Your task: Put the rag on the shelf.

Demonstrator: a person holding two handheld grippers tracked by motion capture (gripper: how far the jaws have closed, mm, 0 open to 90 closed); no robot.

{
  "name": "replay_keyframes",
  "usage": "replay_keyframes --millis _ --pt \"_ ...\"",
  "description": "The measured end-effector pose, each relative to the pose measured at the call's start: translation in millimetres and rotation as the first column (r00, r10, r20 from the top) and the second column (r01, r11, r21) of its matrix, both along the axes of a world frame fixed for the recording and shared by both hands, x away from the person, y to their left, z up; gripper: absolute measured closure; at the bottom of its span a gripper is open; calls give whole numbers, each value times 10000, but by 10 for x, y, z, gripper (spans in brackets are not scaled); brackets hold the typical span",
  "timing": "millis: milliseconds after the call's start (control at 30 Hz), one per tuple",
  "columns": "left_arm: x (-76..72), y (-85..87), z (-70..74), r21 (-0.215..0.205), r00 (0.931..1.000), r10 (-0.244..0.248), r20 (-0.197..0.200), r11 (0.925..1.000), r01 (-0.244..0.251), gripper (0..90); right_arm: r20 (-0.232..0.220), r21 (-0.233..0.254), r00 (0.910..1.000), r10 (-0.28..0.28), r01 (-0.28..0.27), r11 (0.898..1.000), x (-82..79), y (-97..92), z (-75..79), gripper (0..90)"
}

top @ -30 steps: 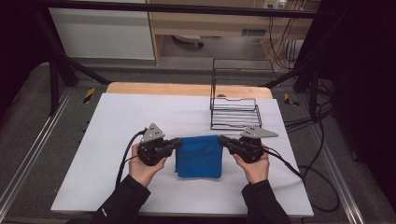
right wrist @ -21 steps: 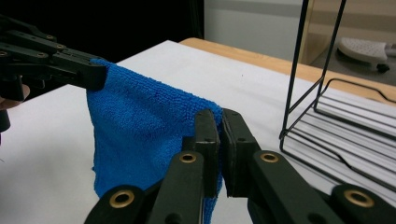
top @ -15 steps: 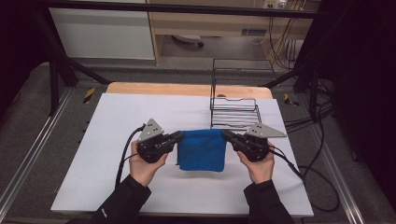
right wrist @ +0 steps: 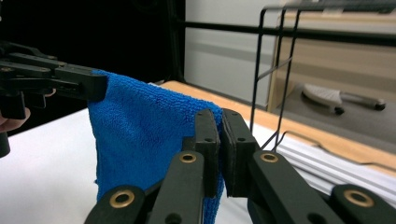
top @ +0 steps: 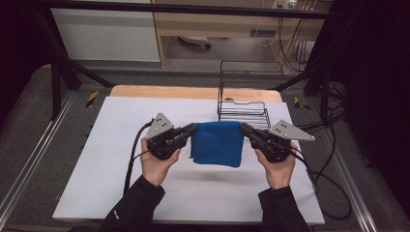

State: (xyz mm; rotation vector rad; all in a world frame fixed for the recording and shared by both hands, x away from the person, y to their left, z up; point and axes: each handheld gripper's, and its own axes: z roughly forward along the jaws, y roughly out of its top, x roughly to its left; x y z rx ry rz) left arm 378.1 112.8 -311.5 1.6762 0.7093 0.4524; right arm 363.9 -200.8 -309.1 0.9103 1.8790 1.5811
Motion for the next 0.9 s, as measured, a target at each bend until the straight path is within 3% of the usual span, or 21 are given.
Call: replay_keyframes --millis 233,500,900 --pt "55 -86 178 -299 9992 8 409 9996 4 849 492 106 9984 -268 263 9996 -8 -45 131 866" --pt "118 -165 358 -720 9967 -21 809 9974 80 849 1242 365 9897 -715 674 9971 6 -107 308 866" --pt "228 -298 553 -1058 9914 -45 1310 9942 185 849 1709 774 9782 -1184 1065 9913 81 -213 530 868"
